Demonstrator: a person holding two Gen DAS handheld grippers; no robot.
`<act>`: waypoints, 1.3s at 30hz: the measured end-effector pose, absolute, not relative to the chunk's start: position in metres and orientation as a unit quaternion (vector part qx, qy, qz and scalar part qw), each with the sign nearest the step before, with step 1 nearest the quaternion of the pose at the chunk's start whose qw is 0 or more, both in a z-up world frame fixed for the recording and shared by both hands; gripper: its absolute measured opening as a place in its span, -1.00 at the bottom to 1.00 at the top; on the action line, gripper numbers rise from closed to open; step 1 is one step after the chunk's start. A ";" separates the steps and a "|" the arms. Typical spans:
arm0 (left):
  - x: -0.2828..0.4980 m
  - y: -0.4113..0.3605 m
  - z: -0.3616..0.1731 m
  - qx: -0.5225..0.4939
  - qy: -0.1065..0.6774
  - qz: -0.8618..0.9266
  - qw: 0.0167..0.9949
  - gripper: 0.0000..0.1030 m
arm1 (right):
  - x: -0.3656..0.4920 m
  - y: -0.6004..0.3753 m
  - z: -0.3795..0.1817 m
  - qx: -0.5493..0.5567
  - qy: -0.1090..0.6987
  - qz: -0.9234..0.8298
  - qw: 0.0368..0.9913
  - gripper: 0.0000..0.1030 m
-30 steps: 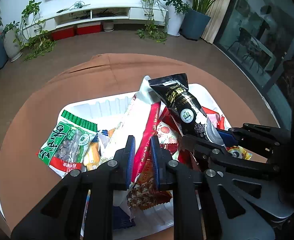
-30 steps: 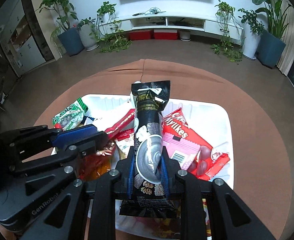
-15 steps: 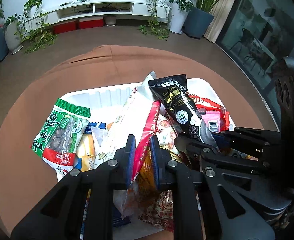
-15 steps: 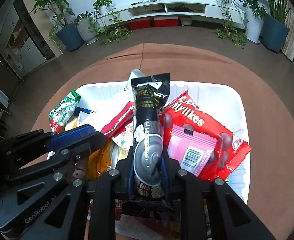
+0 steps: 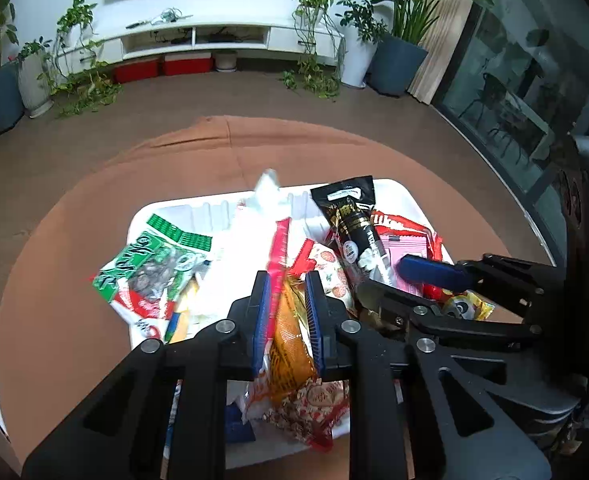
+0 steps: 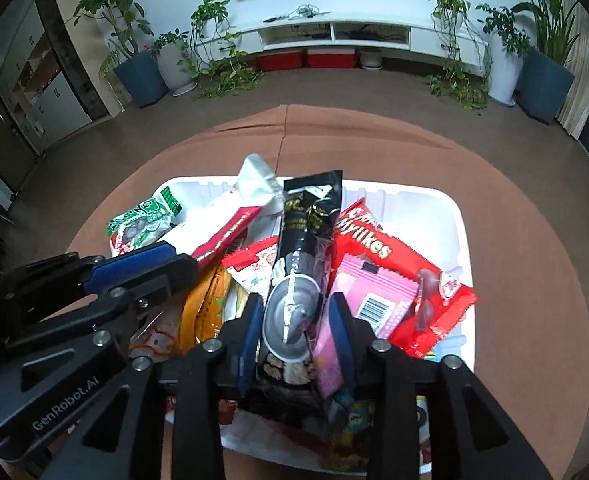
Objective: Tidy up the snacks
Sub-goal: 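Carry both packets over the white tray and lower them inside, then open both grippers and pull them back from the tray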
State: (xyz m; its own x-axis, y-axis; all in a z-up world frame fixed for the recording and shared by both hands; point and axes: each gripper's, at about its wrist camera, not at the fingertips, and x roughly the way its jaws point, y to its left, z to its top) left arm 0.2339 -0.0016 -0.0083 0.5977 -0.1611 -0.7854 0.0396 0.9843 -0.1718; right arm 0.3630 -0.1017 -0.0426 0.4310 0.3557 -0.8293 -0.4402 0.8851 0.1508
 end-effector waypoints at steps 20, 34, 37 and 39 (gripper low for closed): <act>0.060 -0.036 0.107 -0.001 0.238 0.030 0.971 1.00 | 0.254 -0.168 0.053 0.029 0.279 0.237 0.930 0.90; -0.052 -0.071 0.104 -0.006 0.288 0.159 0.944 1.00 | 0.119 -0.214 0.090 0.005 0.188 0.186 0.964 1.00; -0.064 -0.071 0.094 -0.021 0.306 0.157 0.939 1.00 | 0.109 -0.223 0.080 0.013 0.233 0.161 0.959 1.00; -0.071 -0.073 0.089 -0.027 0.316 0.151 0.936 1.00 | 0.106 -0.227 0.070 0.017 0.265 0.150 0.952 1.00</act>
State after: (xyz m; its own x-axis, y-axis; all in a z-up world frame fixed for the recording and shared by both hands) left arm -0.0708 -0.0734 0.0890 0.7544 0.2649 -0.6006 -0.2992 0.9532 0.0445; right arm 0.1061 -0.2268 0.0699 0.8146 0.2950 -0.4993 -0.2765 0.9544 0.1127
